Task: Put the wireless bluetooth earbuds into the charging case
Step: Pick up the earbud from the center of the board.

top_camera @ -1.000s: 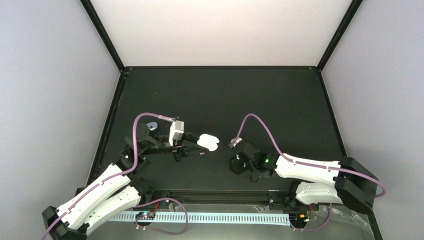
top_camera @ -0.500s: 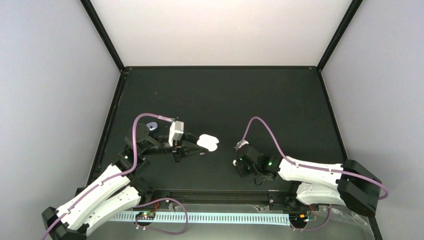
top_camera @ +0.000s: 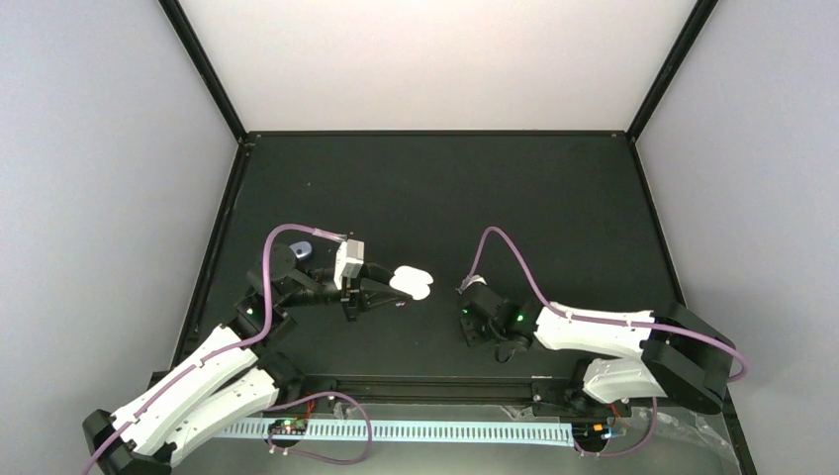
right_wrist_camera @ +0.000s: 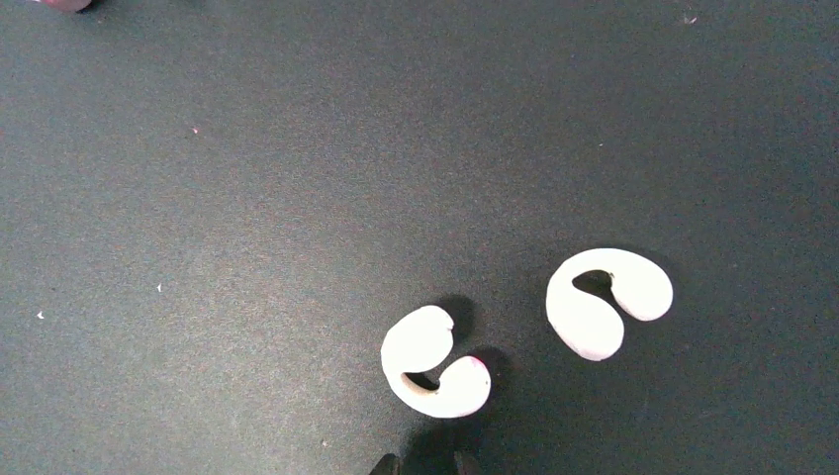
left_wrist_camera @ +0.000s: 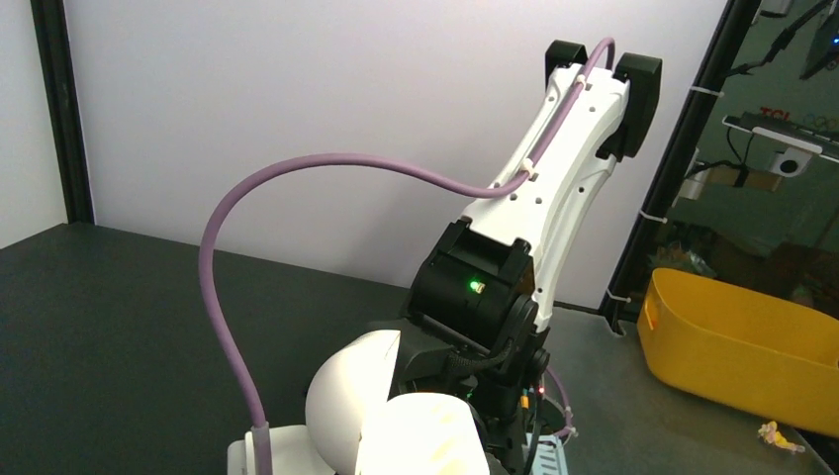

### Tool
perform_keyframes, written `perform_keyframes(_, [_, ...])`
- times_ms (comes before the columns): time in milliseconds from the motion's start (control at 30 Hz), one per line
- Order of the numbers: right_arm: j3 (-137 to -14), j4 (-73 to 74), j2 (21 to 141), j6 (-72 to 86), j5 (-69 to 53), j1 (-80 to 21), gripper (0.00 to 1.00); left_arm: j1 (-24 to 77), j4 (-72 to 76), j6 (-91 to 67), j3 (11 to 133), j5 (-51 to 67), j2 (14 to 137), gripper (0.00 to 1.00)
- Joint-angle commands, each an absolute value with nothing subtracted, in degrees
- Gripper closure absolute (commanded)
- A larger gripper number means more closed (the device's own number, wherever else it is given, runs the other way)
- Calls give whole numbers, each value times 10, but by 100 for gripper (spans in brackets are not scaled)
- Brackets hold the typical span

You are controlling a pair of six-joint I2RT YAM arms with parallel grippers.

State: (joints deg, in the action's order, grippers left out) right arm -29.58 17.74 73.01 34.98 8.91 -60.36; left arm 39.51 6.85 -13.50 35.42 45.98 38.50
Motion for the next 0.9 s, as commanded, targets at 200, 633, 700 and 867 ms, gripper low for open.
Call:
perform_keyframes(200, [-326, 225, 652, 291, 46, -604, 73, 396, 67, -122, 363, 451, 377, 98])
perform_keyframes(633, [-357, 190, 737, 246, 16, -584, 69, 396, 59, -117, 364, 448, 382, 98])
perform_keyframes(700, [-359, 186, 745, 239, 13, -580, 68, 396, 58, -117, 364, 447, 382, 98])
perform_keyframes(867, [-360, 179, 759, 223, -1, -573, 68, 396, 59, -114, 366, 446, 385, 98])
